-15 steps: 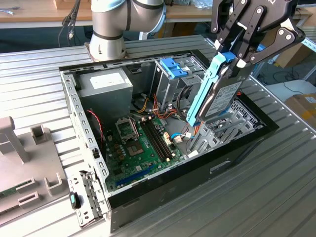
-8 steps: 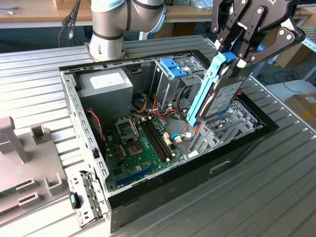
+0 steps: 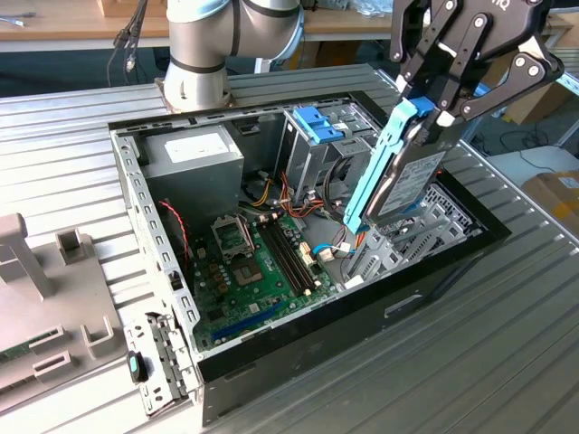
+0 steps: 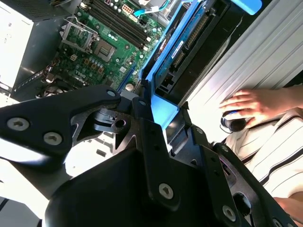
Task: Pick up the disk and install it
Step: 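Pick up the disk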
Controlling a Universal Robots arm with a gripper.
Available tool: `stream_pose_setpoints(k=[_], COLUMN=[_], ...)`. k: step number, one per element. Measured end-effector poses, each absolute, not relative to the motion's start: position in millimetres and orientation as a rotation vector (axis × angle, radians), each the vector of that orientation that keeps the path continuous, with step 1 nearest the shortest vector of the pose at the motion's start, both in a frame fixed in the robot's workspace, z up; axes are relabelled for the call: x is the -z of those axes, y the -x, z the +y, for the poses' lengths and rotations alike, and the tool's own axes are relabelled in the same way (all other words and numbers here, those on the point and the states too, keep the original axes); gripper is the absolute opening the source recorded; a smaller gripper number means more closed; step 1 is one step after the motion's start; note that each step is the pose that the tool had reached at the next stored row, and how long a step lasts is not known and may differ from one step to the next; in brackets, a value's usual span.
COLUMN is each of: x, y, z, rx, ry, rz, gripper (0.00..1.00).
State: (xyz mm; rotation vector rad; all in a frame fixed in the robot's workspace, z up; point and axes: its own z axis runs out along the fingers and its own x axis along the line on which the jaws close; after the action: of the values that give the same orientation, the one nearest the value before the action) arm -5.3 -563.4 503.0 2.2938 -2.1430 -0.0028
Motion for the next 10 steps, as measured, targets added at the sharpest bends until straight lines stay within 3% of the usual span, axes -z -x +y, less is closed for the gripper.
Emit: stream_pose_setpoints(k=[10], x=[-502.9], y=[-42.2], z=[-563.4], rx=[0.003], ry=[-2.294], rz=[-2.143], gripper=[0.36])
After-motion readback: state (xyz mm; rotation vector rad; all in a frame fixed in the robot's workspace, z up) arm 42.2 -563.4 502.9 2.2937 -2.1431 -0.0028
